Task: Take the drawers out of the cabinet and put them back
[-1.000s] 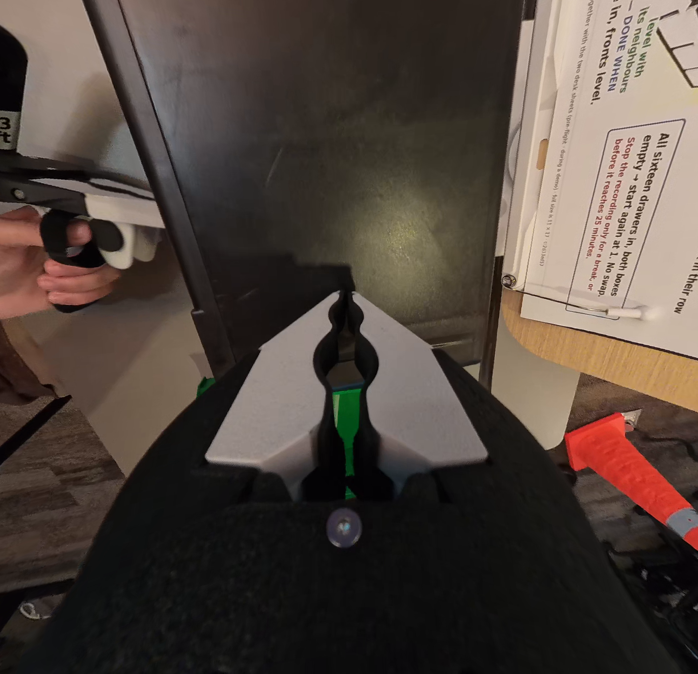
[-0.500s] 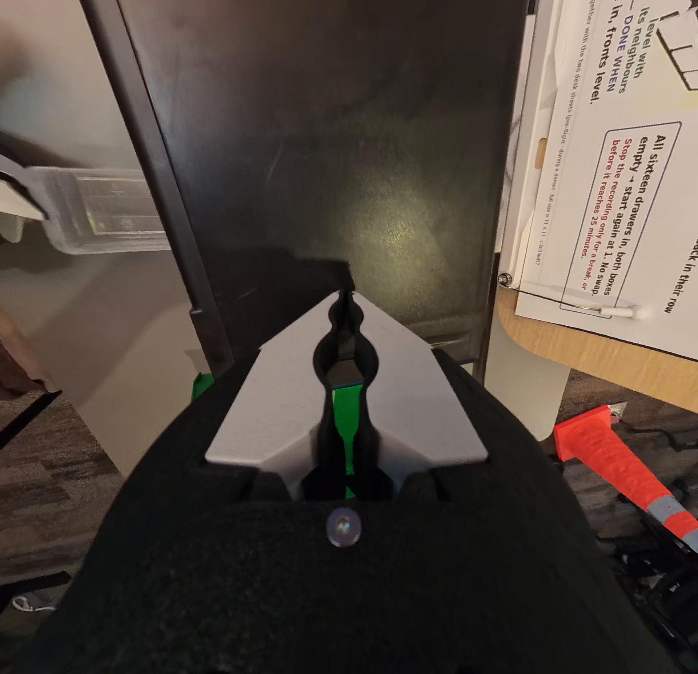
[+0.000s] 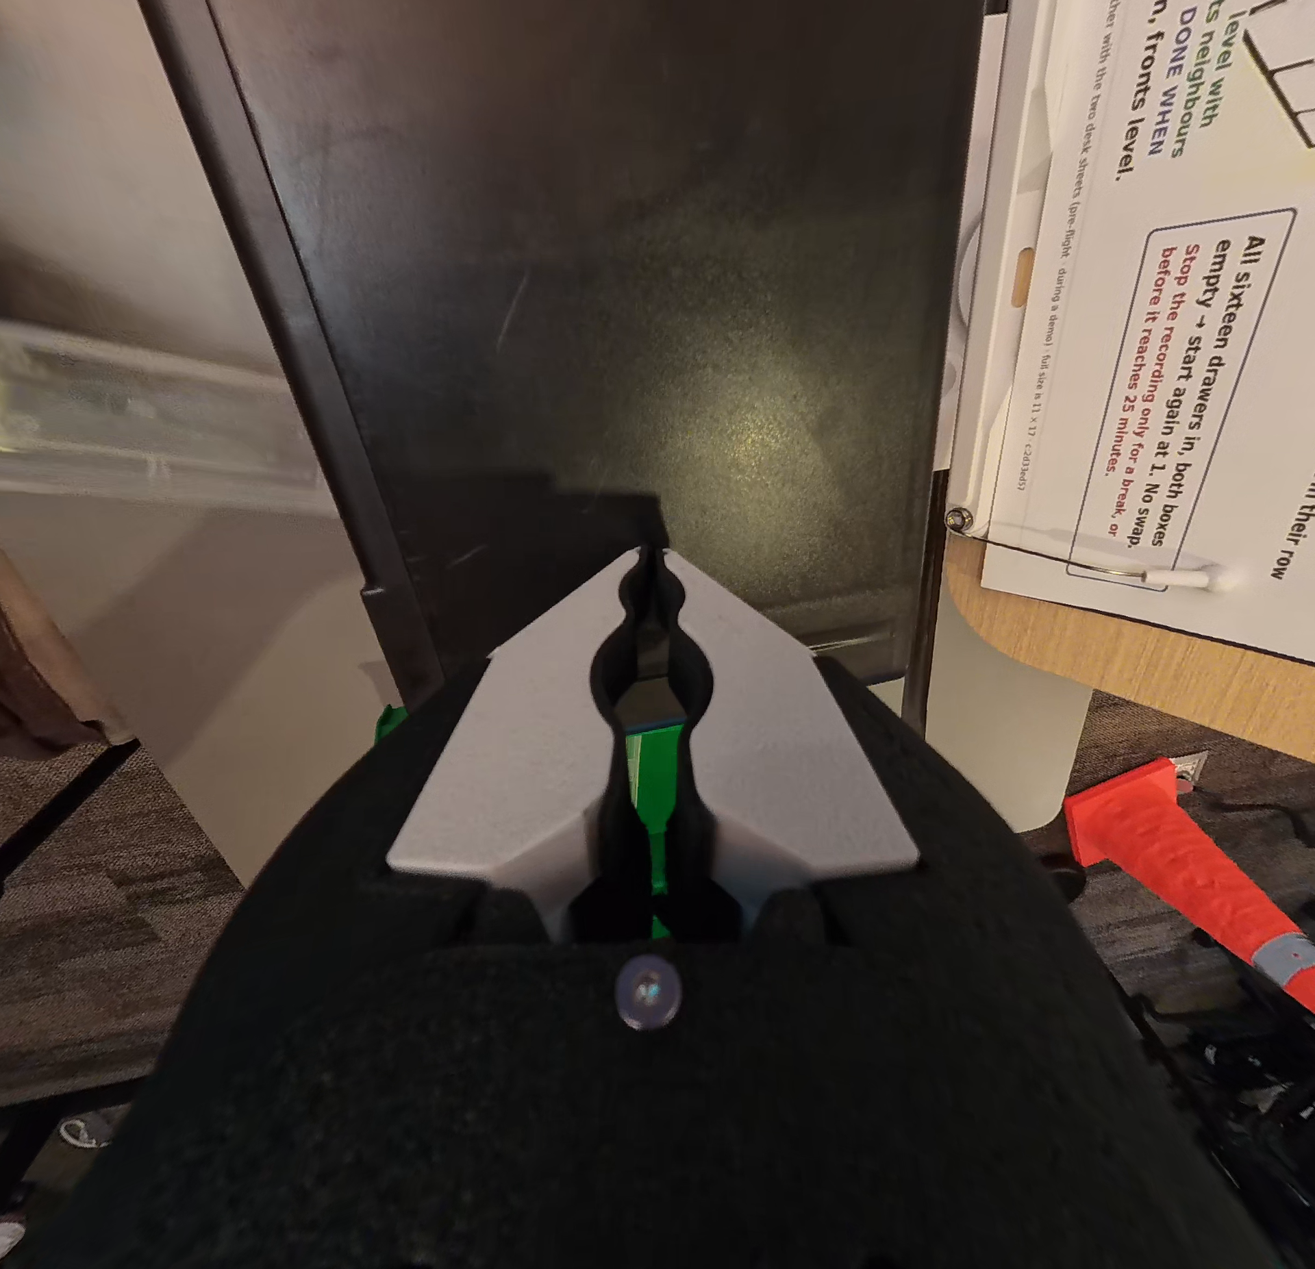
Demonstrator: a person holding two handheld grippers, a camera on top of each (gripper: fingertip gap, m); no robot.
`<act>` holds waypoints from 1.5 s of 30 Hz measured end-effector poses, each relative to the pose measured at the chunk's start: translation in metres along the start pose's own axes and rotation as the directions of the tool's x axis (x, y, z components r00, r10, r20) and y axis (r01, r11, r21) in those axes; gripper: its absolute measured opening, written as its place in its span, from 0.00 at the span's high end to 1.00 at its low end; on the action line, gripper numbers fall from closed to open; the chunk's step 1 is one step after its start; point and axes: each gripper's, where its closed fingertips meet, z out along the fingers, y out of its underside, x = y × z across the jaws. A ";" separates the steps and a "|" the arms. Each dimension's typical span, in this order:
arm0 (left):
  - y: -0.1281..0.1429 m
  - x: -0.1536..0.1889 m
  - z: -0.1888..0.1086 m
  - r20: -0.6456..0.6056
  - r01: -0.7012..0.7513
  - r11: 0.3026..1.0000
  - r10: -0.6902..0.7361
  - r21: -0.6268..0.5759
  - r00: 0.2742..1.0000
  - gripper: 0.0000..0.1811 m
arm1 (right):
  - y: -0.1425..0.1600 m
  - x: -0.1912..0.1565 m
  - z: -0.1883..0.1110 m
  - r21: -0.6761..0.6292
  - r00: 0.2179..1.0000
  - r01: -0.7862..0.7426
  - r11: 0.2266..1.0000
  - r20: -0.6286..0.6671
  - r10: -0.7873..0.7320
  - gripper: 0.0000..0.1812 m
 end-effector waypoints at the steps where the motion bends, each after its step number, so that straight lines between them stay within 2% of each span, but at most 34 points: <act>1: 0.011 -0.002 0.000 0.031 0.009 0.996 -0.006 -0.093 1.000 1.00 | 0.000 0.000 0.000 0.000 1.000 0.001 1.000 -0.001 -0.001 1.00; 6: 0.020 -0.016 -0.017 0.167 0.150 0.959 -0.112 -0.241 0.980 1.00 | 0.000 0.000 0.000 0.008 1.000 0.010 1.000 0.000 -0.010 1.00; 10: 0.031 -0.025 -0.031 0.304 0.188 0.893 -0.061 -0.410 0.951 0.99 | 0.000 0.000 0.000 0.020 1.000 0.015 1.000 0.000 -0.015 1.00; 12: 0.028 -0.032 -0.036 0.361 0.198 0.869 -0.023 -0.454 0.932 0.98 | 0.000 0.000 0.000 0.031 1.000 0.012 0.999 0.001 -0.013 1.00; 14: 0.031 -0.038 -0.040 0.391 0.249 0.806 -0.023 -0.537 0.920 0.98 | 0.000 0.000 0.000 0.046 1.000 0.005 0.999 0.003 -0.005 1.00; 20: 0.018 -0.070 -0.054 0.511 0.324 0.773 0.000 -0.545 0.860 0.96 | 0.000 0.000 0.000 0.065 1.000 -0.005 0.998 0.002 0.004 1.00; 24: 0.015 -0.087 -0.065 0.553 0.267 0.759 0.144 -0.594 0.821 0.94 | 0.000 0.000 0.000 0.046 1.000 0.003 0.999 0.004 -0.003 1.00; 29: 0.012 -0.089 -0.066 0.531 0.172 0.735 0.287 -0.656 0.797 0.94 | 0.000 0.000 0.000 0.031 1.000 0.003 1.000 0.004 -0.003 1.00; 31: 0.012 -0.079 -0.060 0.432 0.049 0.704 0.377 -0.708 0.820 0.83 | 0.000 0.000 0.000 0.032 1.000 0.001 0.999 -0.001 -0.001 1.00; 33: 0.008 -0.071 -0.061 0.358 -0.082 0.667 0.494 -0.740 0.792 0.79 | 0.000 0.000 0.000 0.039 1.000 -0.002 0.999 -0.009 0.003 1.00; 34: 0.004 -0.068 -0.063 0.335 -0.141 0.646 0.555 -0.750 0.761 0.76 | 0.000 0.000 0.000 0.044 1.000 -0.004 0.999 -0.013 0.005 1.00; 36: -0.009 -0.068 -0.072 0.296 -0.279 0.559 0.724 -0.781 0.623 0.70 | 0.000 0.000 0.000 0.058 1.000 -0.009 0.998 -0.019 0.010 1.00; 37: -0.018 -0.064 -0.075 0.249 -0.385 0.485 0.816 -0.785 0.521 0.67 | 0.000 0.000 0.000 0.064 1.000 -0.014 0.998 -0.020 0.016 1.00; 39: -0.026 -0.054 -0.079 0.133 -0.535 0.278 0.946 -0.798 0.294 0.65 | 0.000 0.000 0.000 0.072 0.999 -0.020 0.997 -0.026 0.022 1.00; 41: -0.022 -0.036 -0.074 0.023 -0.623 0.114 0.988 -0.774 0.152 0.65 | -0.005 0.004 0.000 0.106 0.997 0.024 0.994 -0.078 -0.016 1.00; 43: -0.015 -0.022 -0.069 -0.043 -0.688 0.043 0.993 -0.724 0.107 0.66 | -0.006 -0.001 -0.001 0.125 0.994 0.059 0.990 -0.101 -0.046 1.00; 45: -0.009 -0.017 -0.068 -0.066 -0.717 0.038 0.991 -0.696 0.117 0.66 | -0.011 -0.021 -0.014 0.195 0.998 0.050 0.980 -0.057 -0.040 1.00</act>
